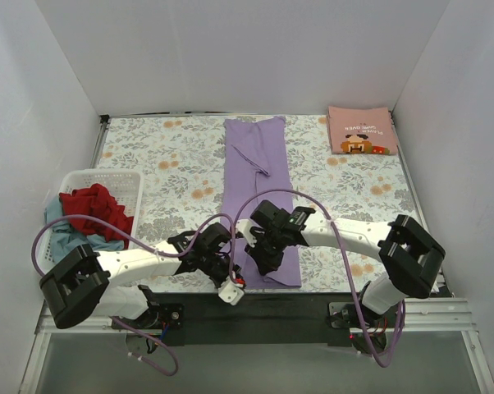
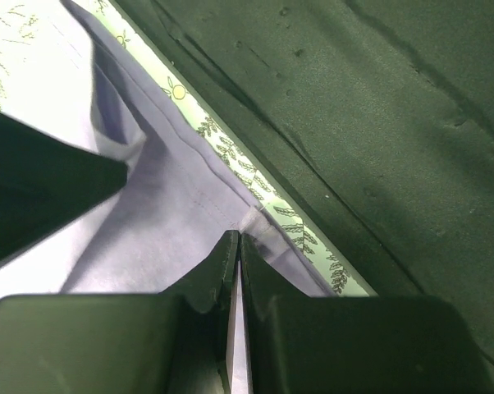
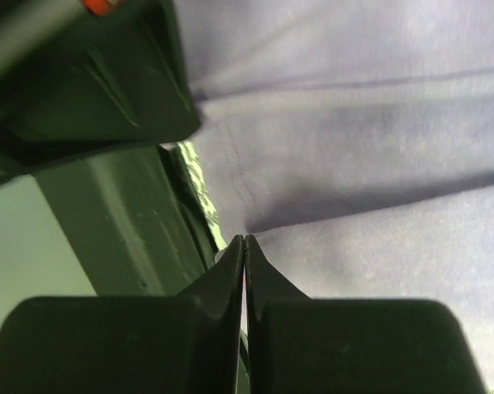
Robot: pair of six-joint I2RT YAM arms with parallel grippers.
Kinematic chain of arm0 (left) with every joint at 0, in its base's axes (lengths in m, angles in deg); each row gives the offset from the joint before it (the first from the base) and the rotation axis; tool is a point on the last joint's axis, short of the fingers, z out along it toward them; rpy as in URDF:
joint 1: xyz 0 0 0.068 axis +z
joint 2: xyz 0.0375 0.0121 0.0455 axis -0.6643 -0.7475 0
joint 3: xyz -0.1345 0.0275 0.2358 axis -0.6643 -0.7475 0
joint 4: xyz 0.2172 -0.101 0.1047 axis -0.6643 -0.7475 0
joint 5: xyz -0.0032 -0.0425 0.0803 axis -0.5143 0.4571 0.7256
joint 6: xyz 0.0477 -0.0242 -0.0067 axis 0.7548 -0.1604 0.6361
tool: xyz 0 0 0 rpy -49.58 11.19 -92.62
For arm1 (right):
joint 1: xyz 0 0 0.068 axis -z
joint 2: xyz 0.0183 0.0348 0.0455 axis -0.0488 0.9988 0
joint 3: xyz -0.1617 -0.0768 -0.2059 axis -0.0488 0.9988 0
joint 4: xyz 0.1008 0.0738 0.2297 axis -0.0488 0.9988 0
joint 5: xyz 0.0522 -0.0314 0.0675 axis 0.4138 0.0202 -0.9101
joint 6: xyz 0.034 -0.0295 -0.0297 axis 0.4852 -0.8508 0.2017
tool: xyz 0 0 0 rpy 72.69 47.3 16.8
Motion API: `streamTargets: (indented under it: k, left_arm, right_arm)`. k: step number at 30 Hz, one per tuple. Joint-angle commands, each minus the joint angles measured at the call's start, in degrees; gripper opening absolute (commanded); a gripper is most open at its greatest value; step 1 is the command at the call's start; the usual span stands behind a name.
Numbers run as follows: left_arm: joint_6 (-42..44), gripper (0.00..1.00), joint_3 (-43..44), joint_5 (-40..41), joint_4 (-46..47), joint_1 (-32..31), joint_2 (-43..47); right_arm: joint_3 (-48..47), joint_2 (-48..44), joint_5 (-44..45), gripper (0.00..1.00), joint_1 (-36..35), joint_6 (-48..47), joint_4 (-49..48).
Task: Fold and stack the t-shirts
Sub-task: Fold the tshirt
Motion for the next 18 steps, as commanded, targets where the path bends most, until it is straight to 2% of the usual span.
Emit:
streamTargets:
  k: [1, 9, 18]
  left_arm:
    - [-0.35, 0.0, -0.43, -2.09, 0.86, -0.32, 1.87]
    - [-0.7, 0.0, -0.6, -2.18, 1.21, -0.32, 2.4]
    - [-1.23, 0.0, -0.86, -2.44, 1.56, -0.32, 2.92]
  right_arm:
    - [-3.11, -1.08, -4.97, 0.01, 0.23, 0.02, 0.7]
    - [-4.96, 1.82, -7.09, 0.01, 0.49, 0.46, 0.26]
    - [-2.59, 5.51, -9.82, 0.01, 0.58, 1.69, -5.28]
